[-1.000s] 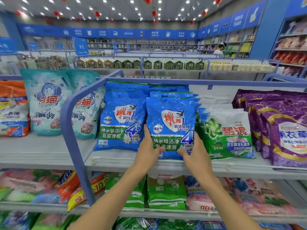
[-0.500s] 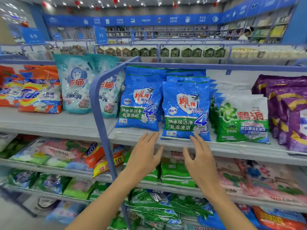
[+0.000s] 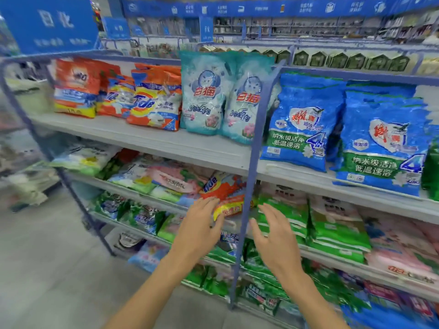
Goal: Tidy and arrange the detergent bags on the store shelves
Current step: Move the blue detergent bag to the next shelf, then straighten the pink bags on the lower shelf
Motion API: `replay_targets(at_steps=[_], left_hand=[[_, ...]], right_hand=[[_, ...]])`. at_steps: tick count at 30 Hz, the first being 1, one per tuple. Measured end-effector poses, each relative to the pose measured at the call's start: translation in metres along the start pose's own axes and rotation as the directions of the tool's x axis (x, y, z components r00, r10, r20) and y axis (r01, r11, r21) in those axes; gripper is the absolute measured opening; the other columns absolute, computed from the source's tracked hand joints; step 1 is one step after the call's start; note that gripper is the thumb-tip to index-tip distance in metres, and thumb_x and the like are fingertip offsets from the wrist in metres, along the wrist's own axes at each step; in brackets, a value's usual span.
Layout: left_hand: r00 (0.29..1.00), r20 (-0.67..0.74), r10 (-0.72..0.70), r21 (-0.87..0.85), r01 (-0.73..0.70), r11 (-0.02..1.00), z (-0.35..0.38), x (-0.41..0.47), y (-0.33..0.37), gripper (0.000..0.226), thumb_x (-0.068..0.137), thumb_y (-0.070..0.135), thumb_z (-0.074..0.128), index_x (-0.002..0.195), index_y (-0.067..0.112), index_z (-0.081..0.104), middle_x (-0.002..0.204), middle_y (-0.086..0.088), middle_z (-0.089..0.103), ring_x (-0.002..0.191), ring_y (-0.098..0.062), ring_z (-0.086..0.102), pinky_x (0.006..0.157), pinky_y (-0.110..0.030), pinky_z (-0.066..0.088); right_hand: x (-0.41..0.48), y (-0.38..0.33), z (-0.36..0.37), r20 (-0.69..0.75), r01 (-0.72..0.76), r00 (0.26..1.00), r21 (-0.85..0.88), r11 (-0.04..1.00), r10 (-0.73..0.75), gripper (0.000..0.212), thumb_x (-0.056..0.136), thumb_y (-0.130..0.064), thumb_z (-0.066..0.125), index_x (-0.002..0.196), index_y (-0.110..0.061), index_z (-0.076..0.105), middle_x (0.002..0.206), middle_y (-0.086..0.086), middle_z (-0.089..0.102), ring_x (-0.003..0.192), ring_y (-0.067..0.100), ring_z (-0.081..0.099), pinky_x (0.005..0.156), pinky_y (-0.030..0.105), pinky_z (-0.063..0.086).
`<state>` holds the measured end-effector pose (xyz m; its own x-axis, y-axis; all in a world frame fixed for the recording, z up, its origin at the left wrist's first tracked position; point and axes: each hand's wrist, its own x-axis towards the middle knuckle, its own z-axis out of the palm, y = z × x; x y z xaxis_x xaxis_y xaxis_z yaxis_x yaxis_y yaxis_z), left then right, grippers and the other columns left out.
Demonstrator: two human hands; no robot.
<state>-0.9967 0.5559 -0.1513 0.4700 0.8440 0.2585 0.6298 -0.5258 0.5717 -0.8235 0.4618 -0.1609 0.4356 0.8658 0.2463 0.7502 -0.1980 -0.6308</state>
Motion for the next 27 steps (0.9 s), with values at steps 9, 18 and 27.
replay_targets(at_steps=[9,18,27], left_hand=[[0.993,0.013,-0.121,-0.017,0.122,0.992,-0.051,-0.041,-0.134,0.043,0.103,0.036,0.056,0.143,0.020,0.056,0.144,0.006,0.056,0.140,-0.015,0.045,0.115,-0.039,0.041],[0.989,-0.022,-0.145,-0.073,0.143,0.987,-0.047,-0.002,-0.194,0.043,0.102,0.034,0.058,0.142,0.021,0.056,0.138,0.009,0.058,0.134,-0.010,0.047,0.113,-0.033,0.040],[0.990,-0.053,-0.129,-0.099,0.123,0.987,-0.032,0.076,-0.243,0.042,0.103,0.028,0.058,0.143,0.019,0.054,0.141,0.005,0.057,0.134,-0.009,0.045,0.108,-0.017,0.029]], right_hand=[[-0.017,-0.076,0.117,0.047,-0.097,0.995,0.096,0.991,0.092,0.048,0.102,-0.039,0.056,0.147,-0.022,0.053,0.150,-0.010,0.050,0.142,0.008,0.040,0.113,0.021,0.027],[0.019,-0.078,0.178,0.080,-0.160,0.985,0.070,0.985,0.155,0.048,0.103,-0.044,0.051,0.148,-0.026,0.049,0.150,-0.013,0.048,0.138,0.003,0.038,0.107,0.019,0.028],[0.102,-0.077,0.242,0.049,-0.128,0.991,0.090,0.988,0.124,0.047,0.104,-0.042,0.051,0.146,-0.023,0.050,0.148,-0.007,0.051,0.137,0.012,0.042,0.113,0.034,0.036]])
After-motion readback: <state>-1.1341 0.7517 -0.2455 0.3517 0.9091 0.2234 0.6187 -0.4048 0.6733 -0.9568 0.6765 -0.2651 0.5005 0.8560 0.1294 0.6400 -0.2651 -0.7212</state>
